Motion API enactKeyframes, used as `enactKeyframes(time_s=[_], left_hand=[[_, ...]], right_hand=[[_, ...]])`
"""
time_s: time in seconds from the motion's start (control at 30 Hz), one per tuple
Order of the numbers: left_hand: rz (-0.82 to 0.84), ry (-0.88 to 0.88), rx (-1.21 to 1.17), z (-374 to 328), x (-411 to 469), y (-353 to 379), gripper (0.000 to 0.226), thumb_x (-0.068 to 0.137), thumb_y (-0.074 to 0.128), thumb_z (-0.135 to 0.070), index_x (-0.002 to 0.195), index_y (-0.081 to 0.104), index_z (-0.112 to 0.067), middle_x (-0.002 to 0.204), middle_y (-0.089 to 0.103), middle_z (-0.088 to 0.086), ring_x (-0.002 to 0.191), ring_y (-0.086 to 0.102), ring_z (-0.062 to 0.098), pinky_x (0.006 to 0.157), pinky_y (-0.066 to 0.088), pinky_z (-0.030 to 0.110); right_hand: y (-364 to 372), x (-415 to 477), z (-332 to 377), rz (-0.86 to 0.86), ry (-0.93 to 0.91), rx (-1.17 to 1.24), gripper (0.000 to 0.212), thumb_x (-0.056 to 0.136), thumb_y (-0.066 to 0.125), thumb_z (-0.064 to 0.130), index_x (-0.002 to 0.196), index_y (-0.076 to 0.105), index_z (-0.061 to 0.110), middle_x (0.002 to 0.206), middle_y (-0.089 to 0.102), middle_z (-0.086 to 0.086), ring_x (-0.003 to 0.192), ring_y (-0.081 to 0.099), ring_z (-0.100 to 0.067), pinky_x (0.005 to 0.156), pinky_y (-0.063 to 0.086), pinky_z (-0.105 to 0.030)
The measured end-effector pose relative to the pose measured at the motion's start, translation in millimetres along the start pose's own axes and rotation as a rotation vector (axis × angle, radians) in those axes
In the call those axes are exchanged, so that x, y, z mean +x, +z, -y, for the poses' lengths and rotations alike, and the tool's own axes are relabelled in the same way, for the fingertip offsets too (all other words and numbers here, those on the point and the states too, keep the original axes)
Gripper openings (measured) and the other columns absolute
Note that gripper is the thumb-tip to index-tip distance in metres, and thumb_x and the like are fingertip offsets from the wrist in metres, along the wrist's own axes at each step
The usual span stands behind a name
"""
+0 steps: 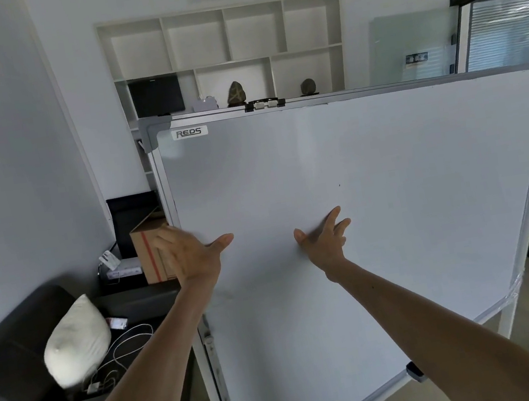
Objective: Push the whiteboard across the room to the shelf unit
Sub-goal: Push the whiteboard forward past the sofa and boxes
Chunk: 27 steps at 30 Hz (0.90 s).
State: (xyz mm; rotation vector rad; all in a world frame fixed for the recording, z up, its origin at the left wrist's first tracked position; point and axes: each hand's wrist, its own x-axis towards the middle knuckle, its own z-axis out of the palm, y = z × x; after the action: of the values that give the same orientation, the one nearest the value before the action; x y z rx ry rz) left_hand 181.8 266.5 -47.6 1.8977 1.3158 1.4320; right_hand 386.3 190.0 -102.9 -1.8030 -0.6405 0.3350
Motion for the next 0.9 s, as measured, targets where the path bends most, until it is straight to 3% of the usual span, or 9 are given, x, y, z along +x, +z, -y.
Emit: enactKeyframes(time_s=[0.1, 0.37, 0.53, 0.77, 0.9], left_hand=[[-0.001, 0.006, -0.010, -0.2, 10.4, 13.9, 0.108, 0.059, 0.085, -0.045, 0.133, 0.024, 0.005, 0.133, 0.030, 0.020, 0.125, 0.031, 0.033, 0.111, 0.031, 0.040], [-0.023, 0.034, 0.050, 2.8, 45.6, 54.7, 0.104, 0.066, 0.079, -0.051, 0.135, 0.024, 0.005, 0.134, 0.033, 0.017, 0.124, 0.032, 0.027, 0.099, 0.019, 0.018], [0.032, -0.005, -0.072, 13.3, 80.7, 84.5, 0.116, 0.067, 0.081, -0.041, 0.145, 0.008, 0.002, 0.149, 0.019, 0.016, 0.137, 0.023, 0.030, 0.111, 0.020, 0.030], [0.026, 0.004, -0.105, 23.7, 129.2, 127.3, 0.113, 0.065, 0.084, -0.036, 0.143, 0.012, 0.004, 0.144, 0.024, 0.017, 0.133, 0.025, 0.029, 0.109, 0.019, 0.027], [0.090, -0.028, -0.155, 30.3, 157.3, 151.6, 0.120, 0.070, 0.081, -0.034, 0.147, -0.002, 0.004, 0.155, 0.006, 0.019, 0.145, 0.006, 0.033, 0.120, 0.009, 0.038]], right_hand=[[4.4, 19.1, -0.8, 0.009, -0.008, 0.016, 0.108, 0.083, 0.062, 0.053, 0.152, -0.018, 0.029, 0.161, -0.025, -0.006, 0.149, -0.003, -0.043, 0.114, 0.024, -0.058], [24.3, 79.4, -1.7, 0.005, -0.020, 0.020, 0.106, 0.085, 0.061, 0.052, 0.152, -0.017, 0.027, 0.161, -0.025, -0.008, 0.149, -0.003, -0.043, 0.116, 0.022, -0.057], [43.3, 117.8, -0.8, -0.007, -0.011, 0.015, 0.105, 0.085, 0.060, 0.053, 0.152, -0.017, 0.028, 0.161, -0.025, -0.007, 0.149, -0.004, -0.042, 0.115, 0.023, -0.057], [68.2, 175.7, 2.4, -0.025, -0.024, 0.012, 0.105, 0.085, 0.061, 0.052, 0.153, -0.014, 0.024, 0.161, -0.022, -0.011, 0.149, -0.001, -0.043, 0.118, 0.019, -0.057], [82.2, 207.9, 4.9, -0.041, -0.023, 0.000, 0.104, 0.086, 0.061, 0.052, 0.154, -0.013, 0.023, 0.161, -0.022, -0.012, 0.147, 0.003, -0.043, 0.118, 0.021, -0.054]])
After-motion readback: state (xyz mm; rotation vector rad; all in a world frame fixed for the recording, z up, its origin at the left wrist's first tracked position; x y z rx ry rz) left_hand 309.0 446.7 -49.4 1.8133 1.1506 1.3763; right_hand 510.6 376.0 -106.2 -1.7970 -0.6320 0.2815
